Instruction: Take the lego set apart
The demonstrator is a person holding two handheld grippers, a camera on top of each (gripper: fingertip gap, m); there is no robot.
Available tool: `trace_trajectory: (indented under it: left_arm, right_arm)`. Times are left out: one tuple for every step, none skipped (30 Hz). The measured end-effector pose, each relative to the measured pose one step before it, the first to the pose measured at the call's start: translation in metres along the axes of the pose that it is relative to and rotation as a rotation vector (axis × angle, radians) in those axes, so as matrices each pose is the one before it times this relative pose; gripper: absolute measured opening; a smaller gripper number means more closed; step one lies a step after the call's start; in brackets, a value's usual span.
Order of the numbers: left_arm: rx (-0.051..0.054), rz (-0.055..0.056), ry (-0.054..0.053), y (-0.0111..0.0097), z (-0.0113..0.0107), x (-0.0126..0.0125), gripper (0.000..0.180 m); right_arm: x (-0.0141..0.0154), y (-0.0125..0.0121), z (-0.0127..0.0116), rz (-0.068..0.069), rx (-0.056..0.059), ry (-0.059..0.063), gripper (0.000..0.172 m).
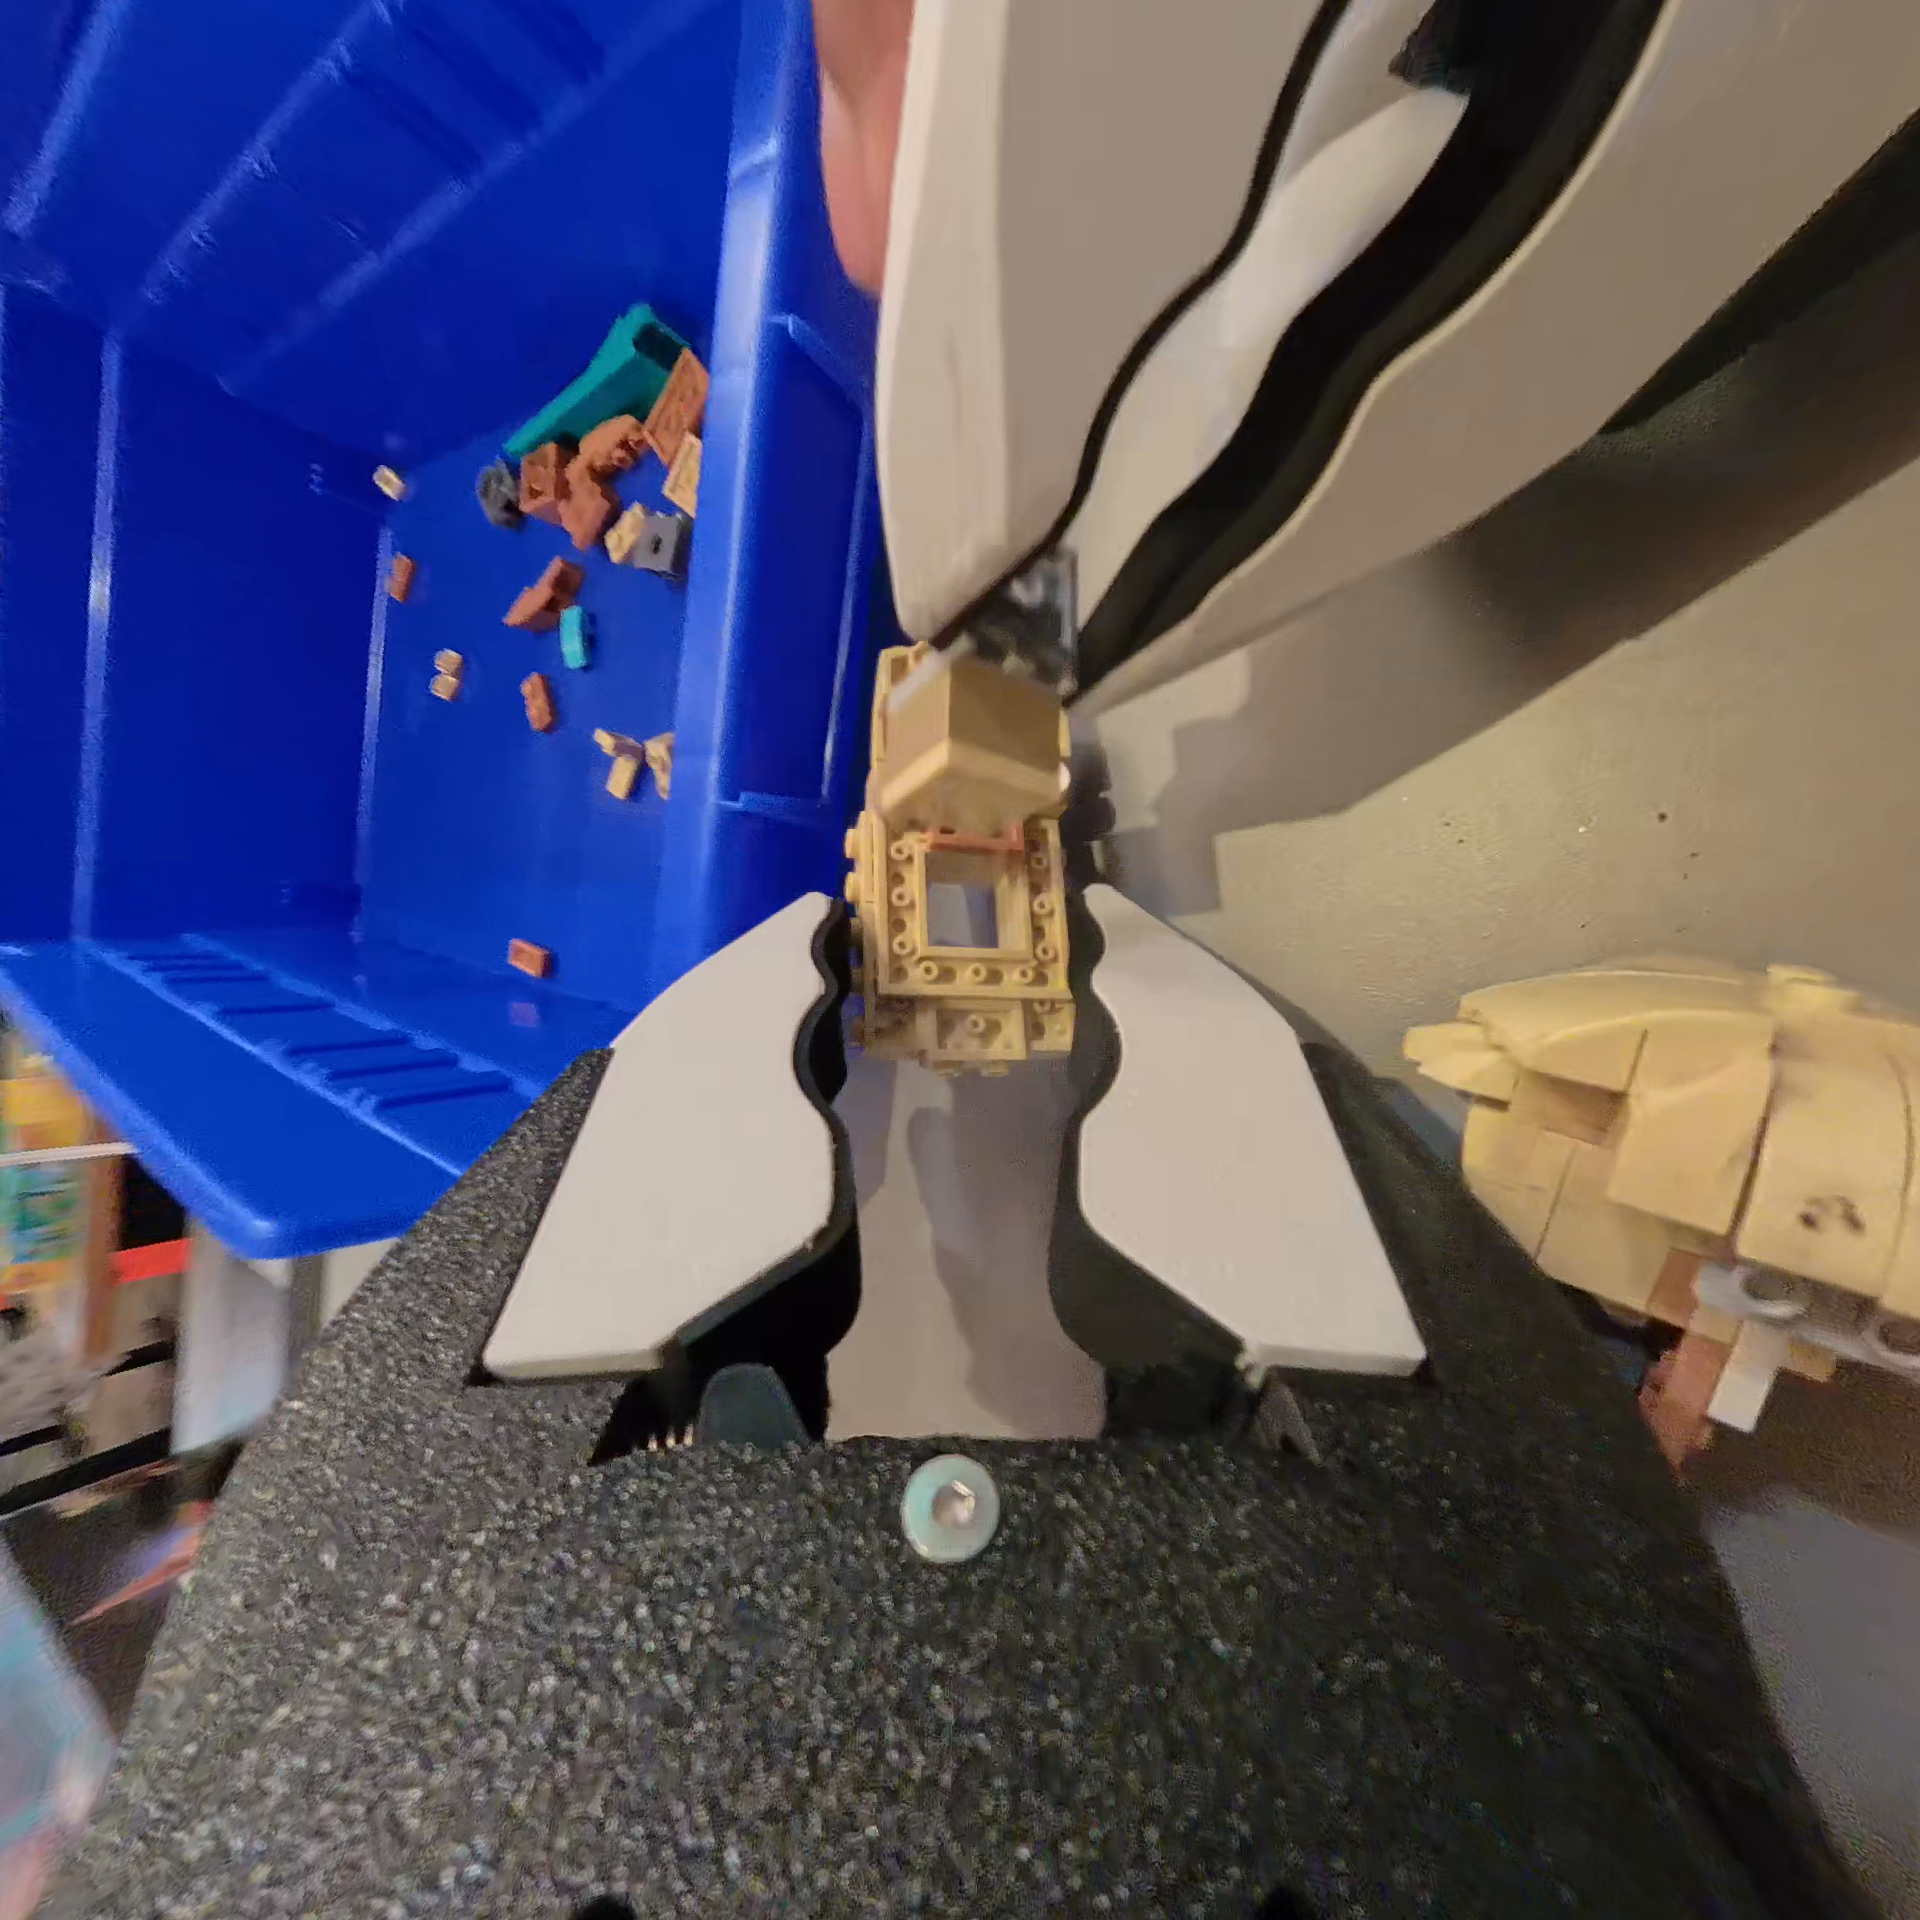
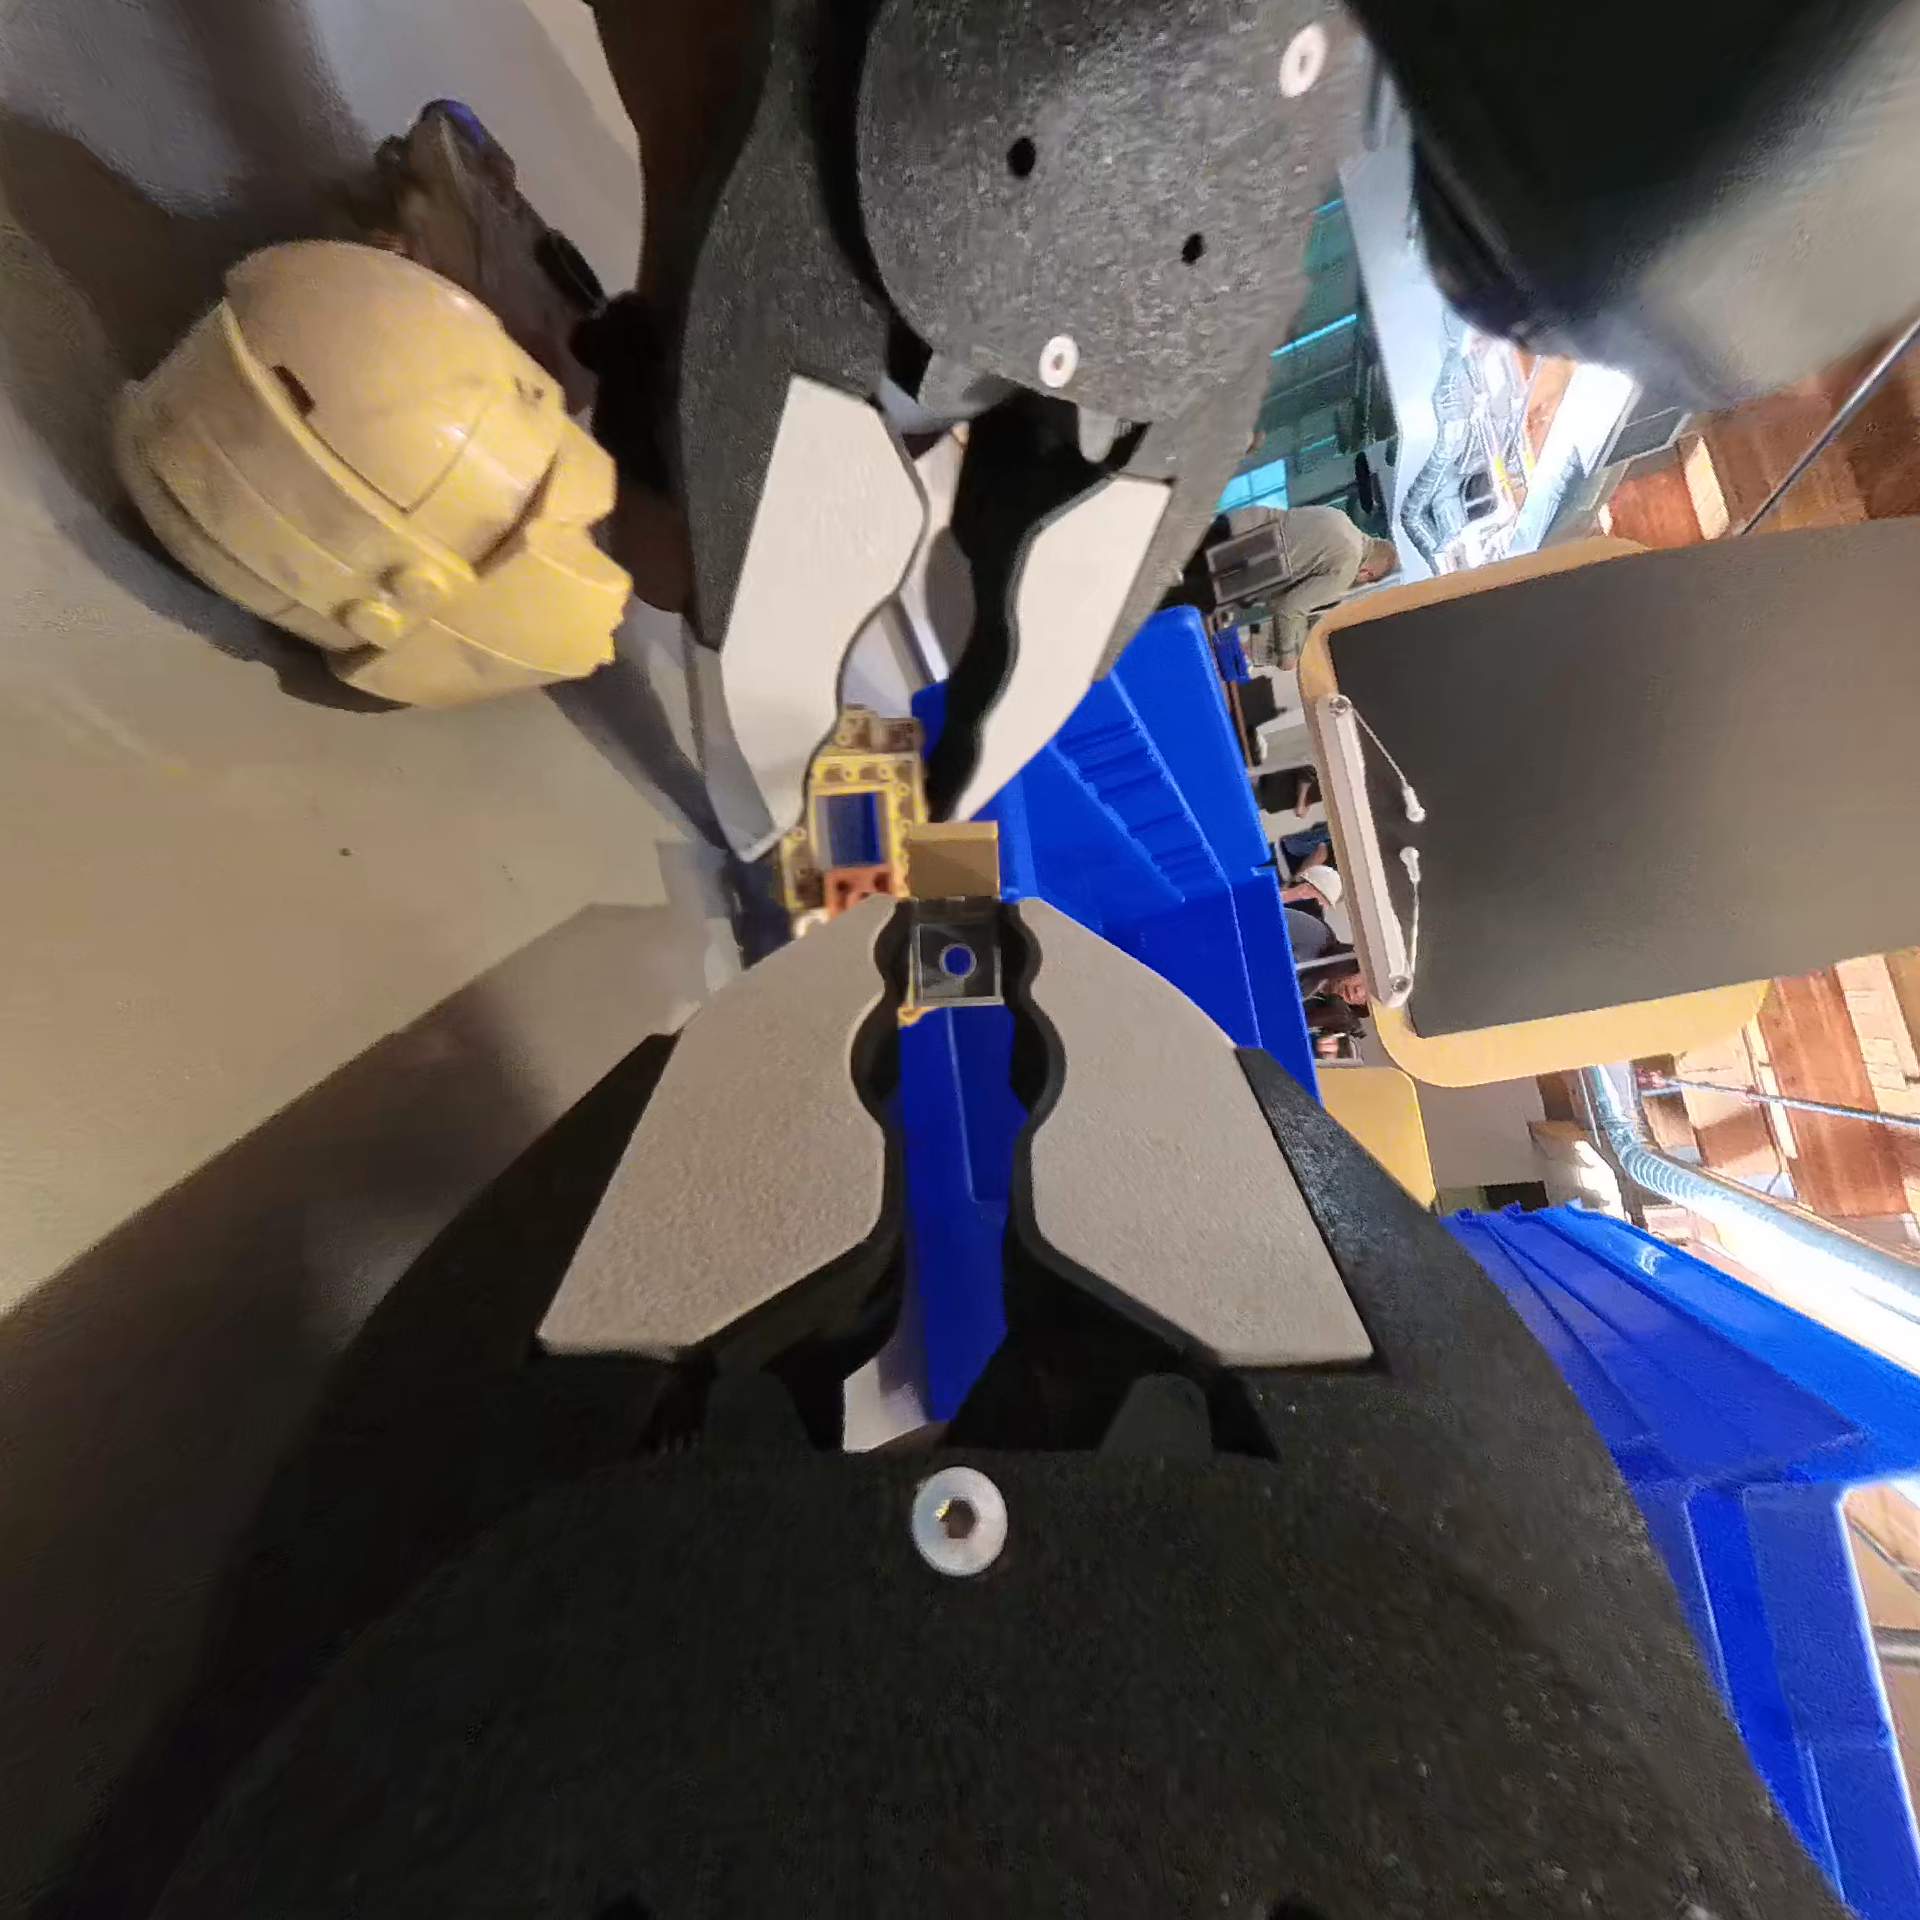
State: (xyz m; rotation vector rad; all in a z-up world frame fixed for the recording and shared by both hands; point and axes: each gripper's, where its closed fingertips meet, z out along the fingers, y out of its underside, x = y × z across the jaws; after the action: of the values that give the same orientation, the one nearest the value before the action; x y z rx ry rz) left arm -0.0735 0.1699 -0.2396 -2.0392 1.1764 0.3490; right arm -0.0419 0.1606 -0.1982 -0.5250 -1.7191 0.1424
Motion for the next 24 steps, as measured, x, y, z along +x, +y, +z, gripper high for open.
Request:
trace_trajectory:
  left_arm:
    - [0.0074, -0.0352, 0.029, 0.0016, 0.00116, 0.00152, 0.04]
    - [0.0077, -0.032, 0.0218, 0.00134, 0.00111, 0.00064, 0.04]
    - [0.0069, -0.0263, 0.0161, 0.00142, 0.00088, 0.00007, 0.041]
    - [0.0117, -0.0263, 0.0193, 0.00035, 0.00023, 0.00042, 0.04]
    - [0.0087, -0.0218, 0.028, 0.00019, -0.00031, 0.00185, 0.04]
    - [0.0055, -0.0153, 0.0204, 0.00045, -0.00061, 0.00106, 0.041]
    - [0.005, -0.0099, 0.016, 0.00045, -0.00094, 0.00064, 0.041]
    - [0.0024, -0.0069, 0.0161, 0.00052, -0.00146, 0.00059, 0.041]
    - [0.0041, -0.0089, 0.0133, 0.0003, -0.00238, -0.0001, 0.041]
    - [0.0141, -0.0174, 0.0142, -0.00108, -0.00335, -0.00053, 0.041]
    - [0.0284, -0.0297, 0.0325, -0.00316, -0.00444, 0.00119, 0.041]
    - [0.0374, -0.043, 0.0516, -0.00421, -0.00507, 0.00327, 0.041]
    - [0.0386, -0.0462, 0.0541, -0.00437, -0.00507, 0.00366, 0.041]
    - [0.0397, -0.0348, 0.0391, -0.00478, -0.0046, 0.00208, 0.041]
    - [0.0419, -0.0152, 0.0187, -0.00552, -0.00385, 0.00054, 0.041]
    - [0.0424, 0.0, 0.0024, -0.00608, -0.00287, -0.00018, 0.043]
    - [0.035, 0.0003, 0.0024, -0.00552, -0.00154, 0.00086, 0.044]
    - [0.0231, -0.0124, 0.0115, -0.00455, 0.0001, 0.00234, 0.044]
    - [0.0217, -0.0211, 0.0173, -0.00461, 0.00106, 0.00329, 0.046]
    - [0.0281, -0.02, 0.0188, -0.00528, 0.0014, 0.00367, 0.047]
    - [0.0266, -0.0175, 0.015, -0.00477, 0.00122, 0.00305, 0.047]
    - [0.0232, -0.0142, 0.0058, -0.00405, 0.00093, 0.00145, 0.047]
    - [0.0222, -0.0109, 0.0009, -0.00362, 0.00052, 0.0007, 0.047]
    - [0.0176, -0.0084, -0.0018, -0.00273, 0.00028, 0.00009, 0.046]
  right_arm:
    - [0.0023, 0.00132, -0.0005, 0.0078, 0.0004, 0.0057, 0.016]
    - [0.00166, 0.00154, -0.00013, 0.005, -0.0016, 0.0043, 0.016]
    - [0.00109, 0.00112, -0.00011, 0.0006, -0.0013, 0.0039, 0.016]
    - [0.00086, 0.00056, -0.00022, -0.003, 0.0014, 0.0049, 0.016]
    - [0.00064, -0.0003, -0.00047, -0.0049, 0.0047, 0.0061, 0.016]
    - [0.00037, -0.00073, -0.00044, -0.0066, 0.0058, 0.0057, 0.016]
    - [0.0002, -0.00091, -0.00035, -0.0088, 0.0049, 0.0047, 0.016]
    - [0.00043, -0.00094, -0.00029, -0.0099, 0.0044, 0.0067, 0.016]
    - [0.00095, -0.00123, -0.00056, -0.011, 0.0066, 0.0106, 0.016]
    - [0.00153, -0.0014, -0.00065, -0.0119, 0.0073, 0.0132, 0.016]
    - [0.0017, -0.00126, -0.00065, -0.0111, 0.0072, 0.0134, 0.016]
    - [0.00175, -0.00102, -0.00041, -0.0086, 0.0052, 0.0122, 0.016]
    - [0.00122, -0.00059, -0.00033, -0.0058, 0.003, 0.0089, 0.016]
    - [0.00094, -0.00044, -0.0001, -0.0038, 0.0029, 0.0072, 0.016]
    - [0.00118, -0.00063, -0.00024, -0.005, 0.0051, 0.0092, 0.016]
    - [0.00122, -0.00095, -0.00042, -0.0068, 0.0059, 0.01, 0.016]
    - [0.00112, -0.0011, -0.00036, -0.0085, 0.0059, 0.0102, 0.016]
    - [0.00133, -0.00125, -0.00032, -0.0097, 0.0056, 0.0122, 0.016]
    - [0.00126, -0.00136, -0.00037, -0.0112, 0.0053, 0.0127, 0.016]
    - [0.00102, -0.00157, -0.00038, -0.0133, 0.0057, 0.0114, 0.016]
    - [0.00074, -0.00155, -0.00041, -0.0161, 0.0054, 0.0108, 0.016]
    - [0.00037, -0.00158, -0.00034, -0.0185, 0.0043, 0.0092, 0.016]
    - [0.00003, -0.00148, -0.00023, -0.0195, 0.0044, 0.0078, 0.016]
    - [-0.00035, -0.00179, -0.00042, -0.0191, 0.0062, 0.0059, 0.016]
